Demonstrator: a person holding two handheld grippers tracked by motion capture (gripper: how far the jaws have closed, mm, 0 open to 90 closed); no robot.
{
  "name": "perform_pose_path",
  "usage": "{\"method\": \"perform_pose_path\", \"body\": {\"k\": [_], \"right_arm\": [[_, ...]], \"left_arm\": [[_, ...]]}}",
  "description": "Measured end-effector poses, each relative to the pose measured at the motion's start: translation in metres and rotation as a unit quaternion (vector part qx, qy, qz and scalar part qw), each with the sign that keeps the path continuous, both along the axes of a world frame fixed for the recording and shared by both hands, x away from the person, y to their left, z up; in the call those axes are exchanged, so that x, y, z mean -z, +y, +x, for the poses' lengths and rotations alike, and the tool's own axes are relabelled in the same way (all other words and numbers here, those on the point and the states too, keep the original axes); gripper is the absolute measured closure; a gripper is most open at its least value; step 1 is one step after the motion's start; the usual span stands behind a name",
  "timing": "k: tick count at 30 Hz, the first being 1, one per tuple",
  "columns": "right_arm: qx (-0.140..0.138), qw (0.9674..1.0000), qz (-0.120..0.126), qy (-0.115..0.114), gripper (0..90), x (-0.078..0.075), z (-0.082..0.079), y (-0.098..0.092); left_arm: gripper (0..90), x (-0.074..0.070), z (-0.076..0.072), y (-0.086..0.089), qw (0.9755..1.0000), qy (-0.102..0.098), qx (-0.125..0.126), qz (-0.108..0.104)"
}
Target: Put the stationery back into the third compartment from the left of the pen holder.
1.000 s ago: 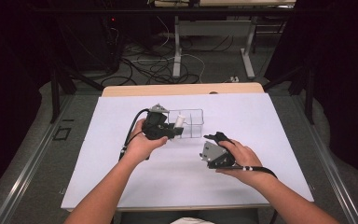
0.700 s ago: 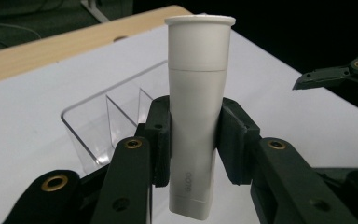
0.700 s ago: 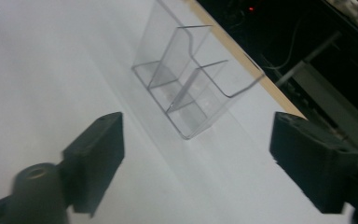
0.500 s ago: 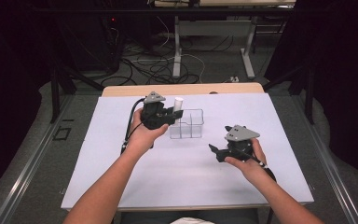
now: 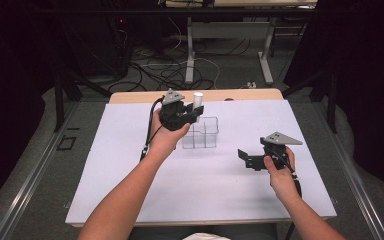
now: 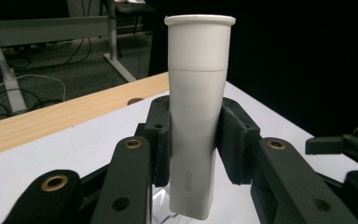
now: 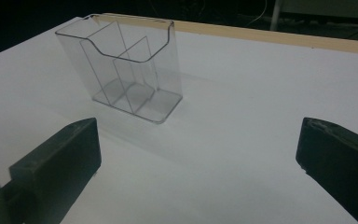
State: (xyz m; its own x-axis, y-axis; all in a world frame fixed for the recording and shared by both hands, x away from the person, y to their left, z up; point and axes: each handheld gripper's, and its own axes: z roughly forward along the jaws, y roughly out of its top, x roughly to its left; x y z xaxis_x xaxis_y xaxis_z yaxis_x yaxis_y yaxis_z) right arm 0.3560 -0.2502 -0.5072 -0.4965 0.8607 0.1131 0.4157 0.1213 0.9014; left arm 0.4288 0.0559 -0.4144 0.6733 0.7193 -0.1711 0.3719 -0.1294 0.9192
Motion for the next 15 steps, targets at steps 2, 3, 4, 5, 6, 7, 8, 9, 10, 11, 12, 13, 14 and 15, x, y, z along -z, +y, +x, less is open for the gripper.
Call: {"method": "perform_pose_path", "body": {"k": [2,3,4,5,6,7,8,9,10,11,12,13,14,15], "right_arm": [[0.007,1.0000,0.002,0.001,0.0,0.003,-0.001,-0.001],[0.007,1.0000,0.005,0.000,0.0,0.004,0.000,-0.002],[0.010,0.9999,0.005,0.001,0.0,0.005,-0.001,-0.003],[0.011,0.9999,0.003,0.000,0.0,0.006,-0.001,-0.003],[0.014,0.9999,0.006,-0.002,0.0,0.006,-0.001,-0.003],[0.014,0.9999,0.004,-0.006,0.0,0.006,-0.001,-0.003],[0.014,0.9998,0.009,-0.009,0.0,0.006,-0.001,-0.003],[0.012,0.9999,0.006,-0.009,0.0,0.006,-0.001,-0.003],[0.014,0.9998,0.001,-0.010,0.0,0.006,-0.001,-0.004],[0.015,0.9998,0.000,-0.011,0.0,0.007,-0.001,-0.004],[0.017,0.9998,0.001,-0.011,0.0,0.007,-0.001,-0.004],[0.016,0.9998,0.002,-0.010,0.0,0.008,0.000,-0.004],[0.018,0.9998,0.004,-0.008,0.0,0.008,0.000,-0.004],[0.019,0.9998,0.004,-0.007,0.0,0.009,0.000,-0.004]], "left_arm": [[68.4,0.002,0.001,-0.004,1.0000,-0.005,-0.002,-0.001],[68.4,0.003,0.002,-0.007,1.0000,-0.006,-0.003,-0.001],[68.4,0.004,0.003,-0.008,0.9999,-0.010,-0.004,0.001],[68.4,0.005,0.003,-0.010,0.9999,-0.012,-0.007,-0.003],[68.4,0.006,0.004,-0.011,0.9999,-0.013,-0.006,-0.002],[68.4,0.007,0.005,-0.013,0.9998,-0.015,-0.008,-0.004],[68.5,0.009,0.005,-0.014,0.9998,-0.016,-0.010,-0.004],[68.5,0.010,0.006,-0.016,0.9998,-0.014,-0.012,-0.006],[68.5,0.011,0.007,-0.017,0.9998,-0.016,-0.013,-0.009],[68.5,0.013,0.008,-0.018,0.9997,-0.017,-0.013,-0.010],[68.5,0.015,0.009,-0.020,0.9995,-0.012,-0.016,-0.022],[68.5,0.017,0.010,-0.020,0.9995,-0.013,-0.016,-0.022],[68.6,0.019,0.011,-0.021,0.9994,-0.013,-0.019,-0.026],[68.5,0.022,0.011,-0.023,0.9992,-0.013,-0.021,-0.030]]}}
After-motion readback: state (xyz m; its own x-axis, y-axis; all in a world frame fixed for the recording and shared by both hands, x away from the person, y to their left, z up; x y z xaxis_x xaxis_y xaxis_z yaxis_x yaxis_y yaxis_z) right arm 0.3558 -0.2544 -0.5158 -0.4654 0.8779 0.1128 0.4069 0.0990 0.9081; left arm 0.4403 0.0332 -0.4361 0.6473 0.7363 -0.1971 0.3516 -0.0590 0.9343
